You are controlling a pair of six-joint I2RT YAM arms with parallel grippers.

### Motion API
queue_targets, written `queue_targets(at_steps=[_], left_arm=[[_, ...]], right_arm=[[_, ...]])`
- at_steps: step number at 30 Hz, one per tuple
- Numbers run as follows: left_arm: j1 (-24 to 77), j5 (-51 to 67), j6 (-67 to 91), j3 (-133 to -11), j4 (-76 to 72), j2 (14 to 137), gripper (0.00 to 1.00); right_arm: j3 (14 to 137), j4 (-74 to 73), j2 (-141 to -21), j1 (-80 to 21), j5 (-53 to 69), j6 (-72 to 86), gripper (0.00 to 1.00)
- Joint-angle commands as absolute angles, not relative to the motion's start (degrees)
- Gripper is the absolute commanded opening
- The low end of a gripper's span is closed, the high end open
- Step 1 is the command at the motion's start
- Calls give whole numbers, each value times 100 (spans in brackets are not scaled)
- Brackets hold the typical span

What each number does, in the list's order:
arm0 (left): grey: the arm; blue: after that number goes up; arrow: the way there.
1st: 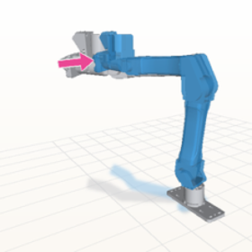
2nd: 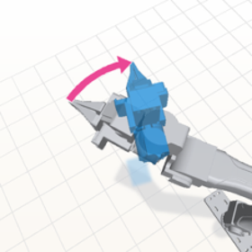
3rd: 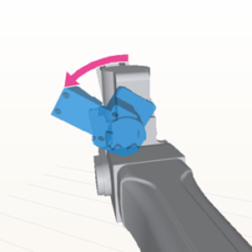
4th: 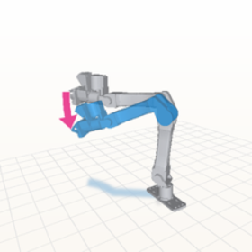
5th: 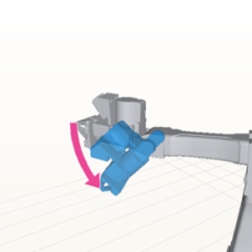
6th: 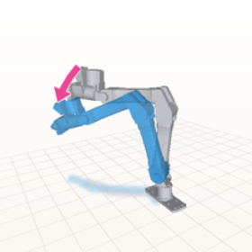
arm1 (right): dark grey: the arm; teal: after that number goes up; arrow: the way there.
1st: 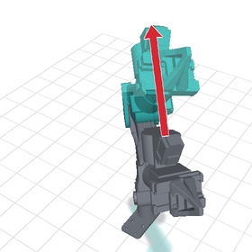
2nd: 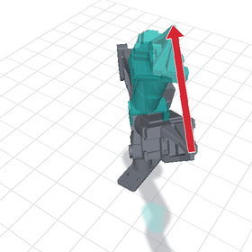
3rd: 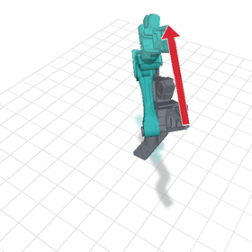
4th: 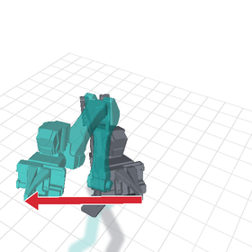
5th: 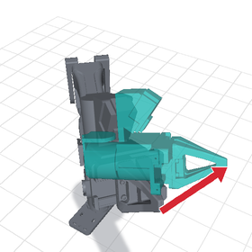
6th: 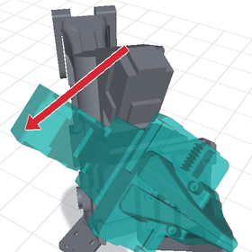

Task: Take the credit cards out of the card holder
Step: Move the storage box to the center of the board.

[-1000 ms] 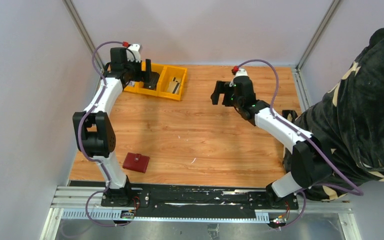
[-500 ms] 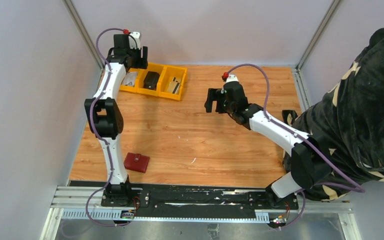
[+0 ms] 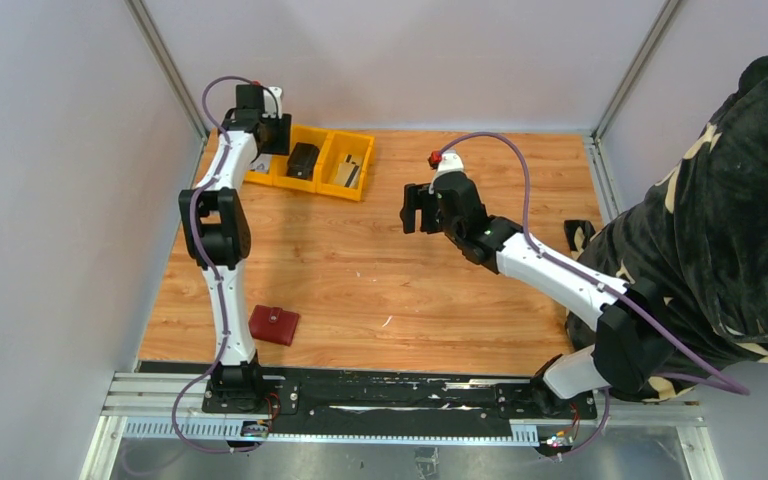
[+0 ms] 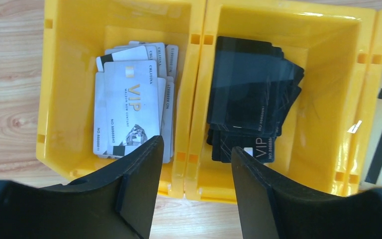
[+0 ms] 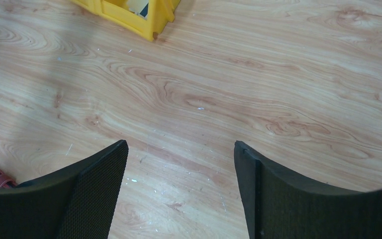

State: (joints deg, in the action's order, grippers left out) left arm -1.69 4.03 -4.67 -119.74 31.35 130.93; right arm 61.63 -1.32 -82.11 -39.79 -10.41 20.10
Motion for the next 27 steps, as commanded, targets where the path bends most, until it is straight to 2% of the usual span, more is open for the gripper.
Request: queue_targets(at_steps=[1,9,14,16,18,27], left_arm=[[-179,21,-405,-11882,2885,13212,60],[-167,-96,-403,-11820,2790,13408,59],[-167,-90,-302,-11629,2758,13405,42],[-167,-44,-185,-11249,2522,13229,33],[-141,-35,-42,-10655,2154,12888,29],[464,-106,441,-8376,1730,11337,22]], right_arm=[[6048,-149,-7964,-4078,-1192,1893,81],[5939,-102,-7755,-4078,-1163,1915,78],[5900,-80,-7726,-4075,-1191,1924,76],[5883,-56,-7726,-4078,-1224,1915,75],[5851,-49,-7739,-4076,-1250,1916,74],[5947,20,-8146,-4011,-1392,2073,71]])
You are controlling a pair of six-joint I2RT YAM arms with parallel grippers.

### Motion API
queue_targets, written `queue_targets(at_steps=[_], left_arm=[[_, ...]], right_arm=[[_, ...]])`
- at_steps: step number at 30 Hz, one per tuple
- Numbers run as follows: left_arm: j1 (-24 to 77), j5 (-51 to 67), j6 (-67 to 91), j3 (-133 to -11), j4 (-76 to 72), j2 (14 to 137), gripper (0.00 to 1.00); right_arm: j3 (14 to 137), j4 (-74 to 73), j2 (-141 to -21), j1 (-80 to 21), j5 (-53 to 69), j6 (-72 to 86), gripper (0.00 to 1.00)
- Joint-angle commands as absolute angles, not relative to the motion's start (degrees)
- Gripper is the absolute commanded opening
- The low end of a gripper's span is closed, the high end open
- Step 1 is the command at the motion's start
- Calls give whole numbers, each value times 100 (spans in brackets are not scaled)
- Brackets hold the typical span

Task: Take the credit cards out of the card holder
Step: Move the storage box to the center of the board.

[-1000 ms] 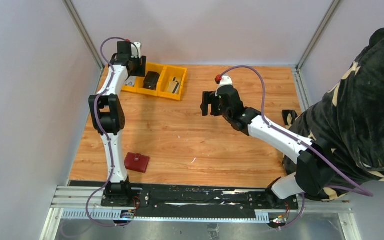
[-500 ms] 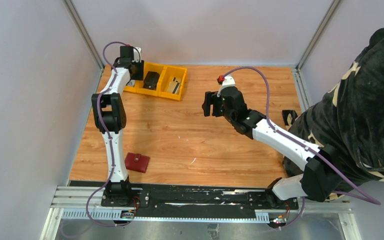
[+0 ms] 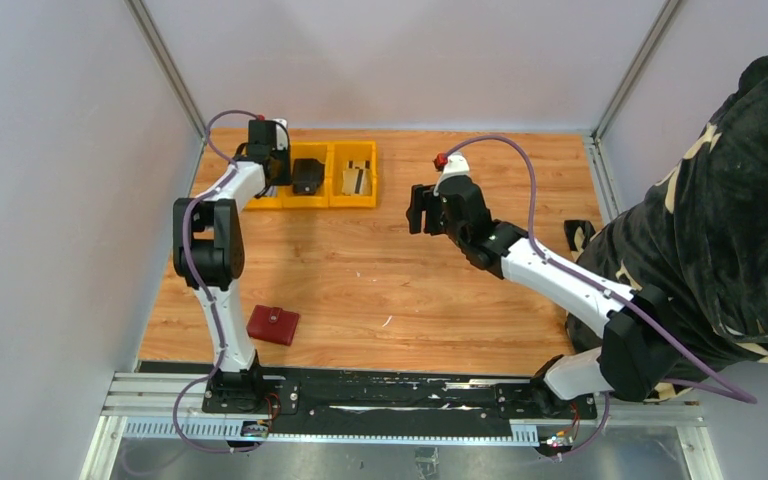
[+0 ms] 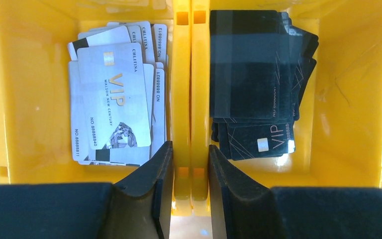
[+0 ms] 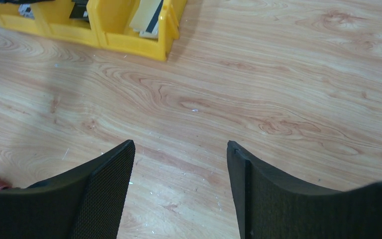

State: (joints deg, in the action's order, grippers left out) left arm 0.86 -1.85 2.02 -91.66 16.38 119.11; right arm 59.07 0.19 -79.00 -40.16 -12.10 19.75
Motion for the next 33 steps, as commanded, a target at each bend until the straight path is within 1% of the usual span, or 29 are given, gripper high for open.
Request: queue_targets(at_steps=[1,4,6,9,12,17,20,23,27,29,30,33], left_arm=[[575,-205,431,-8154,1721,11156,21],[891,-451,598,-7627,1857,10726,17],[1054,-432,839,-7278,1933,10461,18],[1264,-523,1249,-6873,1883,10198,14],[1536,-510,1630,-6779,2147,10138,13],[1954,-171,2258,-6757,2337,10021,13],[2155,69,2480,-6755,2420,9943,16],[2263,348,2550,-6682,2475,9893,21],[2285,653,2567,-6602,2642,9918,25],[2285,770,2537,-6586,2716,9931,29],[2285,877,2520,-6578,2738,9917,34],[2279,1271,2423,-6585,2832,9857,65]], right_arm=[[5974,-139,-8200,-3983,-1389,2108,71],[5960,-206,-8301,-3920,-1361,2183,71],[5947,-255,-8358,-3872,-1318,2229,71],[5898,-318,-8429,-3764,-1205,2325,74],[5893,-520,-8544,-3672,-1164,2381,74],[5957,-885,-8804,-3415,-1201,2372,72],[6013,-932,-8928,-3293,-1177,2291,72],[6136,-948,-9036,-3217,-1213,2118,70],[6317,-982,-9232,-3113,-1227,1984,68],[6364,-1009,-9316,-3042,-1215,1956,66],[6371,-1008,-9346,-3010,-1236,1965,63],[6393,-985,-9424,-2914,-1215,1959,58]])
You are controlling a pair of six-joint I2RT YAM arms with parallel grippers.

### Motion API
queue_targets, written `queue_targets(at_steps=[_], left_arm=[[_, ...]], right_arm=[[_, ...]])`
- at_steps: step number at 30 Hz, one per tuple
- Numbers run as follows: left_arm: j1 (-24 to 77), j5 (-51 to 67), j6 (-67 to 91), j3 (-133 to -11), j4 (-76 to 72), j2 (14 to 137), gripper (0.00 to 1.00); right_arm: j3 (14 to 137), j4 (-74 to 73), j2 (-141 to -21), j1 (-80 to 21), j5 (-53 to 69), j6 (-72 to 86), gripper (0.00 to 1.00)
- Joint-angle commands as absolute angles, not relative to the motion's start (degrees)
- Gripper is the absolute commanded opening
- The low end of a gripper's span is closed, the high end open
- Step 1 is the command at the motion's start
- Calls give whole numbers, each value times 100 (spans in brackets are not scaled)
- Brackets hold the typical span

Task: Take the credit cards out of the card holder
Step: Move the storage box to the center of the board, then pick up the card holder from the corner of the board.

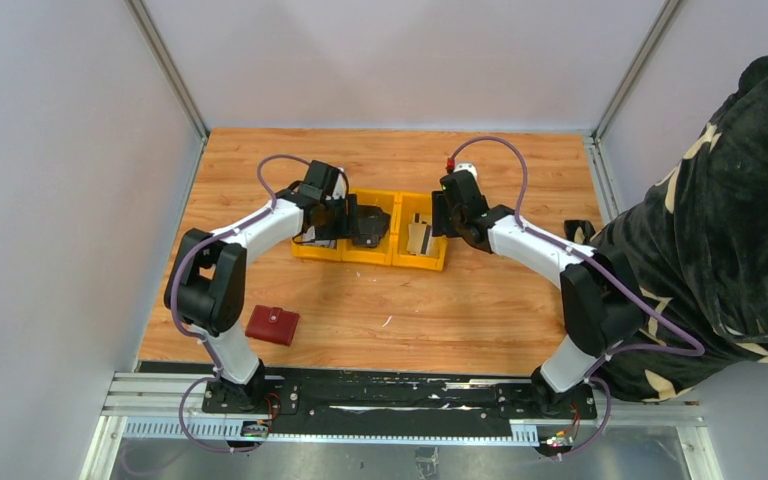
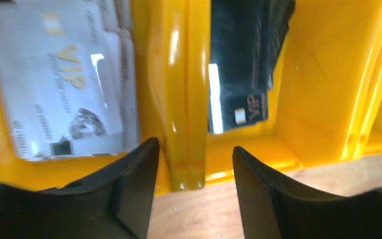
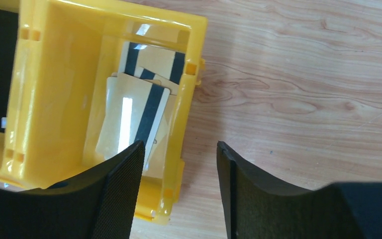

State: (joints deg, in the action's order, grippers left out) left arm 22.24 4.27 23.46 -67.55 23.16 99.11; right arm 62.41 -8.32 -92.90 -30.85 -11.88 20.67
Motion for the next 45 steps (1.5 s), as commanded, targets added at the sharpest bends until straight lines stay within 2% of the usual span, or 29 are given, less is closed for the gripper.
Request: queue_targets(at_steps=[1,4,6,9,12,14,18,24,27,31,34,39,45], left_arm=[[2258,1417,2399,-6573,2833,9787,74],[2117,2029,2245,-6573,2901,9533,94],[1893,2621,1902,-6831,3364,9434,100],[1541,3094,796,-7493,4454,9308,100],[1124,2962,-578,-7904,5572,9003,100],[856,2681,-1586,-7959,6118,8668,100],[668,2129,-3409,-7740,6905,8095,100],[668,1238,-5597,-6512,7448,7350,99],[702,979,-6295,-6081,7463,7268,99],[742,750,-7101,-5653,7463,7383,98],[797,659,-7502,-5479,7453,7556,98],[844,719,-7909,-5366,7329,7971,100],[921,844,-8368,-4401,5880,7356,100]], right_arm=[[6414,-984,-9465,-2891,-1158,1958,56],[6473,-956,-9564,-2845,-998,1938,53],[6503,-956,-9623,-2818,-937,1916,48],[6497,-987,-9639,-2744,-931,1884,36],[6456,-1071,-9544,-2644,-1118,1839,23],[6394,-1158,-9396,-2546,-1318,1820,18],[6164,-1124,-9070,-2367,-1363,1791,17],[5916,-1192,-8659,-2274,-1388,1544,18],[5753,-1251,-8439,-2206,-1461,1620,22],[5730,-1402,-8121,-2181,-1352,1584,34],[5757,-1509,-7864,-2180,-1230,1565,54],[5650,-1491,-7394,-2180,-919,1668,78],[5506,-1395,-6911,-2190,-545,1939,84]])
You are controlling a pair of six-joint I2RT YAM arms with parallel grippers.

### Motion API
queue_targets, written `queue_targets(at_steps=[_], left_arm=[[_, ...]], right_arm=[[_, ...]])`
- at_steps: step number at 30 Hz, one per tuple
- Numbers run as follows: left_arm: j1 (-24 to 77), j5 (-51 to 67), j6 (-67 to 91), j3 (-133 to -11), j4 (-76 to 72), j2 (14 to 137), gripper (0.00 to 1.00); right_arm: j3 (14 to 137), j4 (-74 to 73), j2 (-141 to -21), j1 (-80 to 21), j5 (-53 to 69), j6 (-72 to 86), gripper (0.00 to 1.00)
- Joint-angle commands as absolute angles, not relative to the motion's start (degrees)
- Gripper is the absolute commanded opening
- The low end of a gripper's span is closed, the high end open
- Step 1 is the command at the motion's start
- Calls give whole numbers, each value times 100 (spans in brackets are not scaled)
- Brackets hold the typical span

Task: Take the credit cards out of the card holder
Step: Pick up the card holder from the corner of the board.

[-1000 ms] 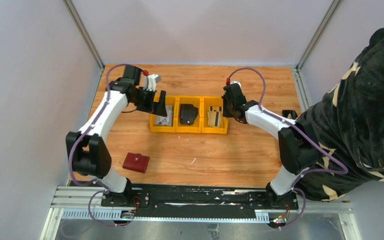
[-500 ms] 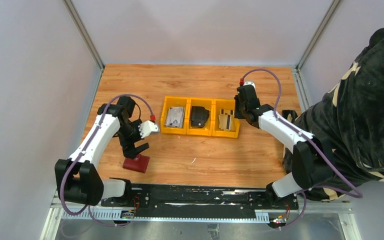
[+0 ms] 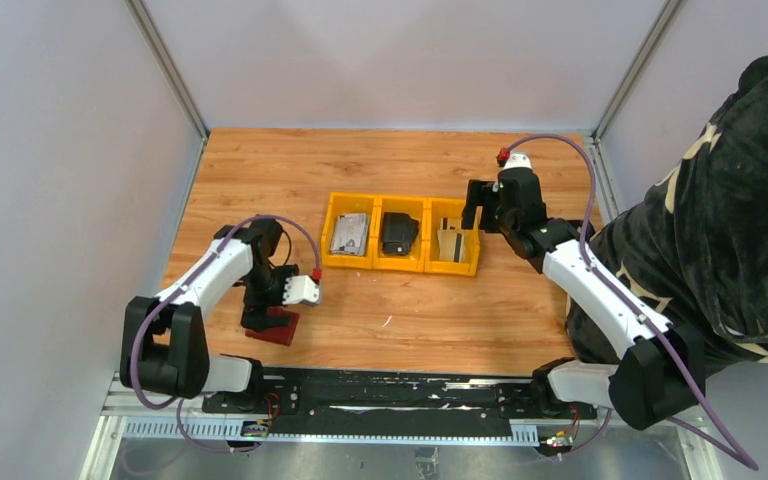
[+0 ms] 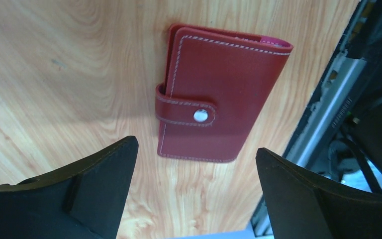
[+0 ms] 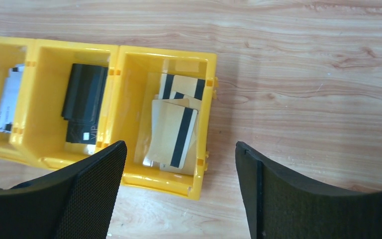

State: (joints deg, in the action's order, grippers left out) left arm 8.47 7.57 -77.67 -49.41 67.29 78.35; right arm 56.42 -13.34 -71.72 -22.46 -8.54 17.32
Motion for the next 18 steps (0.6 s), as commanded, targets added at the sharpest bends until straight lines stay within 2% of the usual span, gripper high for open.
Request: queue_targets(at_steps=[1,12,16,18], left_arm=[[935,869,-8500,-4221,5721,7182,100],[940,900,-9068,-2656,4191,5851,99],[940,995,-9216,-2596,4063,5736,88],[940,1037,-9241,-2650,4027,5704,76]], right_arm=[[5488,-1371,-6856,-2193,-511,1984,84],[5506,-1253,-6811,-2284,-236,2225,85],[5480,-1212,-6757,-2294,-107,2282,85],[5461,-1127,-6734,-2298,220,2331,86]])
